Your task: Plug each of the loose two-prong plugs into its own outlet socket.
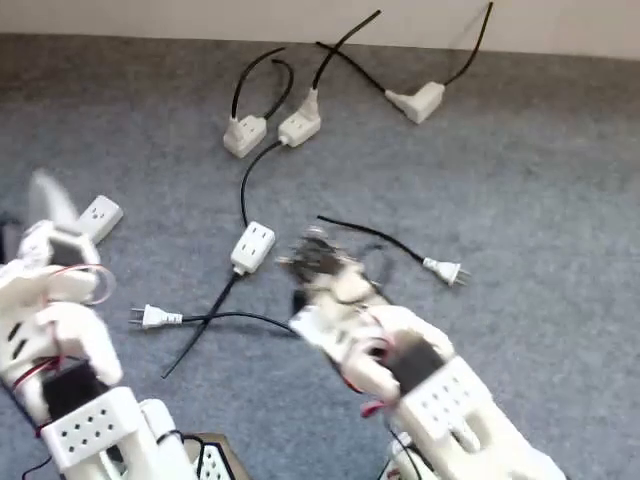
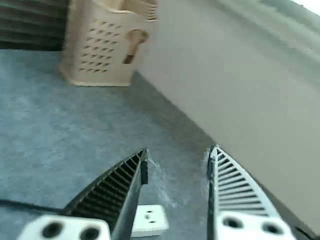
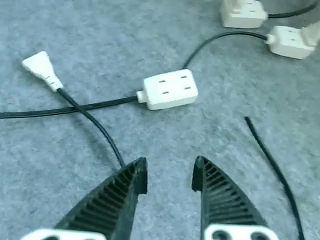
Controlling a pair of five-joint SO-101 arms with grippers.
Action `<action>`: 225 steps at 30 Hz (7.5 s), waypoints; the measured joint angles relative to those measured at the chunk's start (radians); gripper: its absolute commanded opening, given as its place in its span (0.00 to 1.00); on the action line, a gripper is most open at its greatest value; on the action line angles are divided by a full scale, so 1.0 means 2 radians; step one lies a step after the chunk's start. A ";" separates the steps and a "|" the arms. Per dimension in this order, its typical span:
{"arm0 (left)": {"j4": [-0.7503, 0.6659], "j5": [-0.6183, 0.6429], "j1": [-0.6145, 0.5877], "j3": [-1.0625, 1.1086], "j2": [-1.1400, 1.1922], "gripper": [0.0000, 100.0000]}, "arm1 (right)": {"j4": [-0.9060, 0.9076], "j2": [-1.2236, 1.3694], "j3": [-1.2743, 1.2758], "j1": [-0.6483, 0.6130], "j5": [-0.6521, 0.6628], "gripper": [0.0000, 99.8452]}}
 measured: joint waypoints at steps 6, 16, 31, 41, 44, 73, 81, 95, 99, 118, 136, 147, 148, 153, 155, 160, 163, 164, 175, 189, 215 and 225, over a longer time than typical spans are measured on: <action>0.014 -0.004 -0.108 0.000 0.097 0.21 | -0.002 0.163 -0.096 -0.064 0.000 0.15; 0.041 -0.033 -0.285 -0.147 0.414 0.21 | -0.093 0.247 -0.101 -0.127 0.067 0.16; 0.084 -0.053 -0.335 -0.394 0.793 0.21 | -0.108 0.502 -0.295 -0.185 0.095 0.16; 0.084 -0.055 -0.336 -0.425 0.840 0.21 | -0.108 0.621 -0.410 -0.189 0.096 0.16; 0.084 -0.055 -0.336 -0.425 0.842 0.21 | -0.108 0.663 -0.447 -0.189 0.096 0.16; 0.084 -0.055 -0.336 -0.429 0.844 0.21 | 0.334 0.769 -0.984 -0.161 0.099 0.01; 0.084 -0.055 -0.316 -0.429 0.845 0.21 | 0.493 0.655 -1.200 -0.129 0.097 0.01; 0.090 -0.055 -0.105 -0.516 0.852 0.21 | 0.495 0.276 -1.003 -0.072 0.081 0.01; 0.134 -0.008 -0.035 -0.570 0.812 0.21 | 0.486 0.183 -0.887 -0.072 0.081 0.01; 0.207 0.053 0.364 -0.562 0.361 0.21 | 0.298 0.002 -0.497 0.002 0.081 0.02; 0.063 0.057 0.499 -0.308 0.203 0.21 | 0.286 0.019 -0.478 0.006 0.081 0.02; 0.000 0.015 0.498 -0.249 0.200 0.21 | 0.287 0.019 -0.477 0.008 0.081 0.02; 0.000 0.015 0.498 -0.251 0.200 0.21 | 0.287 0.019 -0.477 0.008 0.081 0.02; 0.003 0.012 0.499 -0.292 0.203 0.21 | 0.282 0.024 -0.476 0.008 0.091 0.02; 0.019 0.012 0.501 -0.315 0.205 0.21 | 0.268 0.023 -0.453 0.007 0.104 0.02; 0.068 0.010 0.521 -0.330 0.206 0.21 | 0.233 0.025 -0.416 0.018 0.108 0.02; 0.072 0.011 0.519 -0.321 0.205 0.21 | 0.230 0.024 -0.414 0.021 0.108 0.02; 0.072 0.011 0.519 -0.314 0.205 0.21 | 0.230 0.024 -0.414 0.022 0.108 0.02; 0.004 0.012 0.466 -0.219 0.197 0.21 | 0.261 0.015 -0.428 0.023 0.104 0.02; -0.077 0.008 0.433 -0.154 0.205 0.21 | 0.269 -0.033 -0.473 0.024 0.101 0.02; -0.077 0.008 0.443 -0.160 0.205 0.21 | 0.259 0.128 -0.472 0.065 0.101 0.02; -0.087 0.008 0.476 -0.142 0.198 0.21 | 0.259 0.081 -0.470 0.060 0.101 0.02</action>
